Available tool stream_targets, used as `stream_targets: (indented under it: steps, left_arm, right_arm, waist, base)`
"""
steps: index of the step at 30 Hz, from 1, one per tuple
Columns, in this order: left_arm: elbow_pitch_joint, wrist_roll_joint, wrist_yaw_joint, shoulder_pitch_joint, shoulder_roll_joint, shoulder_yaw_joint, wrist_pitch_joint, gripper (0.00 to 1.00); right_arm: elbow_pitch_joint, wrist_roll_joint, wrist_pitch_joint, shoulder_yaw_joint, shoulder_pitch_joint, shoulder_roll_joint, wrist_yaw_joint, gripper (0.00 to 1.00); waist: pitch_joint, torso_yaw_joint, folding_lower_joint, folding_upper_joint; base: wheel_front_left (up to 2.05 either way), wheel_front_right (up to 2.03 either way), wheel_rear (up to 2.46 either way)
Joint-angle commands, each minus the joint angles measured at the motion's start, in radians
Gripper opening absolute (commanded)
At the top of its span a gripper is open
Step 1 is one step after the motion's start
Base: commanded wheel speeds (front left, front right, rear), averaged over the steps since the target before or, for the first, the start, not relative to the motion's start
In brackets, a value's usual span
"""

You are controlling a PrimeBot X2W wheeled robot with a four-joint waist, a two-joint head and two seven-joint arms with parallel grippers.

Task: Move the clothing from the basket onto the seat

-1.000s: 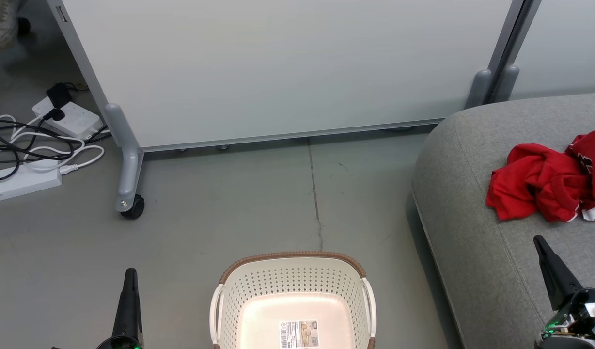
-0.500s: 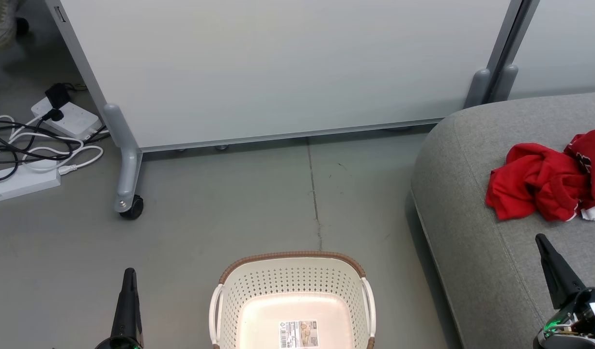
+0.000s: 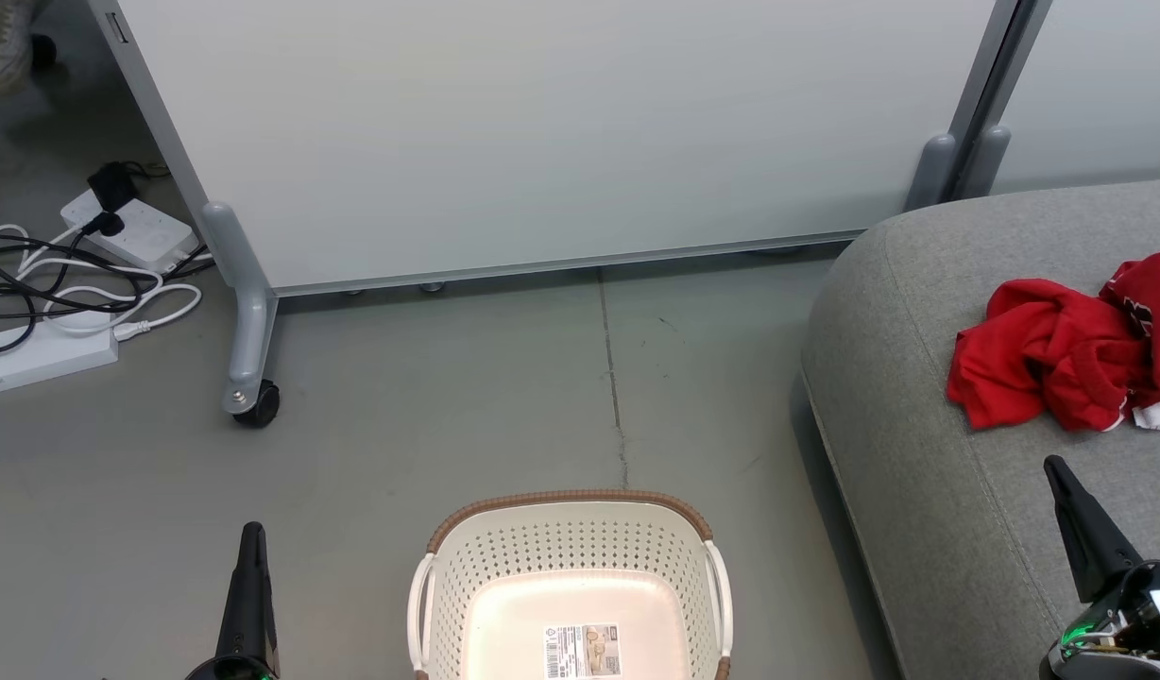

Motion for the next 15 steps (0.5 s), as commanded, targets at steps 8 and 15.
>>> stream_targets:
  steps: [8, 15]
  left_arm:
    - [-0.003, -0.003, -0.005, 0.004, 0.002, 0.005, 0.002, 0.0]
    - [-0.003, -0.003, -0.005, 0.004, 0.002, 0.005, 0.002, 0.0]
  right_arm:
    - [0.0, -0.008, 0.009, -0.008, -0.008, 0.001, 0.003, 0.0]
    - [0.001, -0.01, 0.013, -0.01, -0.009, 0.003, 0.003, 0.0]
  waist:
    - [0.0, 0.0, 0.0, -0.0001]
    - [0.0, 0.0, 0.0, -0.0001]
  base:
    - [0.0, 0.0, 0.0]
    - [0.0, 0.0, 0.0]
